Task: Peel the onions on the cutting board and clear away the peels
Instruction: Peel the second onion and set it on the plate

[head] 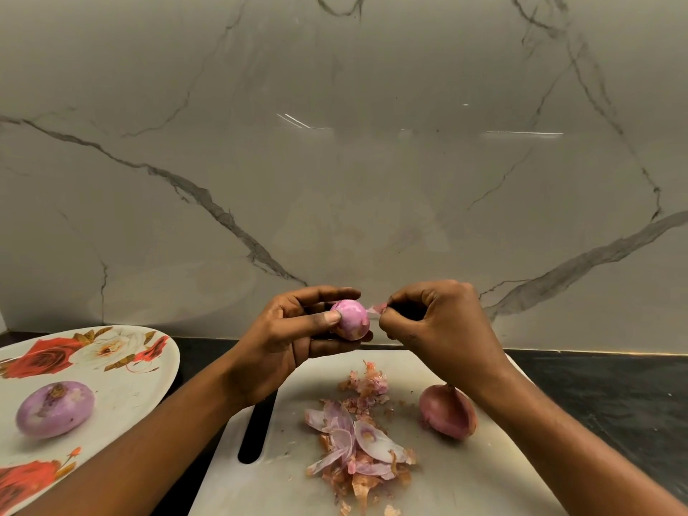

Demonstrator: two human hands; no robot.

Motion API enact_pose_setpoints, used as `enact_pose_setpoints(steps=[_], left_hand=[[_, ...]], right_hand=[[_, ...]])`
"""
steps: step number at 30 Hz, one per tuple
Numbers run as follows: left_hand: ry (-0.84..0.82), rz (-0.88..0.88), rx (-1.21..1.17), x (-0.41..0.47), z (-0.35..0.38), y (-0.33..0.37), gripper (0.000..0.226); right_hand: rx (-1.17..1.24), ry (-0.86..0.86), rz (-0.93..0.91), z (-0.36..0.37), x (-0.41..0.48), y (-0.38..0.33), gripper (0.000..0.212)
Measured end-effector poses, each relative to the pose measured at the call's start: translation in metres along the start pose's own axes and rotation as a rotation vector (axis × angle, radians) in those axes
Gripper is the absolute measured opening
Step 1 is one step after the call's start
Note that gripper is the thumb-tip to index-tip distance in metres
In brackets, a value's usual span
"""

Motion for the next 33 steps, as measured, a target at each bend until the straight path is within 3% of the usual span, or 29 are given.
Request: enact_pose_setpoints(steps=[6, 12, 18, 22, 25, 33], left_hand=[[0.047, 0.021, -0.114, 0.003, -0.005, 0.006, 0.044], [0.203, -0.027, 0.047, 0.001, -0.002, 0.005, 0.043], [0.29, -0.05, 0.115, 0.0, -0.005, 0.006, 0.043], [0.304, -0.078, 0.093, 0.001, -0.006, 0.005, 0.048], [0.301, -0.098, 0.085, 0.001, -0.005, 0.004, 0.049], [0.133, -0.161, 0.003, -0.001, 0.002, 0.002, 0.048]], right_hand=[[0.001, -0.055, 0.127, 0.0, 0.002, 0.01, 0.009], [0.244, -0.225, 0.253, 0.006, 0.001, 0.005, 0.011], [0.304, -0.241, 0.315, 0.007, 0.002, 0.006, 0.023], [0.381, -0.284, 0.379, 0.009, 0.0, 0.004, 0.031], [0.462, -0.302, 0.422, 0.011, -0.001, 0.002, 0.024], [0.533, -0.386, 0.435, 0.013, -0.002, 0.0, 0.025]])
Point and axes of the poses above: each hand's wrist, its own x-axis towards the middle knuckle, its own z-axis out of the palm, y = z × x, the point moved 3 cm from there along x, towards the middle knuckle, and after that the axes turned 2 degrees about y, right-handed, at the moved point
